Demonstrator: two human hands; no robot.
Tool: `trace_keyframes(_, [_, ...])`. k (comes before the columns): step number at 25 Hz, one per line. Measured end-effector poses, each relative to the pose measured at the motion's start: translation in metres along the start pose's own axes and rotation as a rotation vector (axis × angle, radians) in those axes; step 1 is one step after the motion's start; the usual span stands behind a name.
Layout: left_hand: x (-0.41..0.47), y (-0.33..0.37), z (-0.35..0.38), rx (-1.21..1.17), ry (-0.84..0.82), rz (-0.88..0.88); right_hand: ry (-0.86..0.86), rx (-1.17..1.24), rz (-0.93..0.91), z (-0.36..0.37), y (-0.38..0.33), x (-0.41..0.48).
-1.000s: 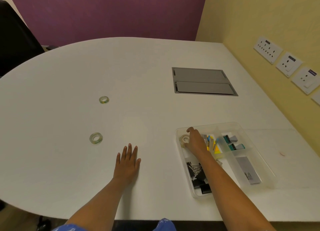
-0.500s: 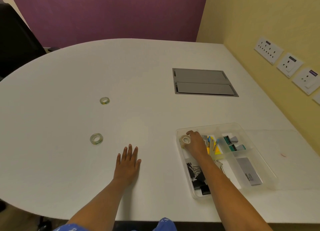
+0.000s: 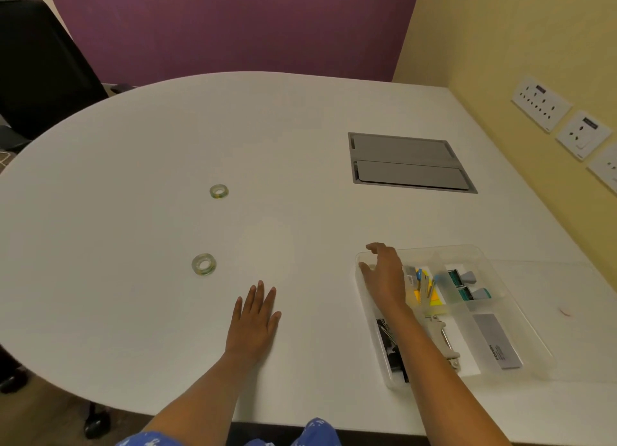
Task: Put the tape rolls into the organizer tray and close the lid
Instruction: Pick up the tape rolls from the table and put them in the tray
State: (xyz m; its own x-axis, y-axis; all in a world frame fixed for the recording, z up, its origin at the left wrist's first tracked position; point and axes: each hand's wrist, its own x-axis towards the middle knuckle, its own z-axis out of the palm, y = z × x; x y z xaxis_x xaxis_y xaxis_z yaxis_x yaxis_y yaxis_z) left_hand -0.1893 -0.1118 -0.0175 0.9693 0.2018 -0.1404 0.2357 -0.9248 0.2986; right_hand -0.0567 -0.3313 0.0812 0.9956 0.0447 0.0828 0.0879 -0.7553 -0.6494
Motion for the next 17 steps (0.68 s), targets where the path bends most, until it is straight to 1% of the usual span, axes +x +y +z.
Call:
trace_keyframes(3, [-0.004,-0.019,-0.007,0.026,0.03,0.012,-0.014,0.012,-0.063,0.017,-0.028,-0.004])
trace_keyframes(6, [-0.001,-0.051,-0.021,0.061,0.051,0.034,-0.074,-0.008,-0.087,0.046,-0.058,-0.008])
trace_keyframes(8, [0.0,-0.075,-0.033,0.071,0.059,0.017,-0.124,-0.01,-0.092,0.069,-0.077,-0.012])
trace_keyframes(12, [0.005,-0.124,-0.047,0.049,0.073,-0.046,-0.232,-0.034,-0.113,0.117,-0.115,-0.02])
trace_keyframes(17, [0.013,-0.17,-0.06,-0.05,0.078,-0.052,-0.351,-0.072,-0.119,0.171,-0.155,-0.026])
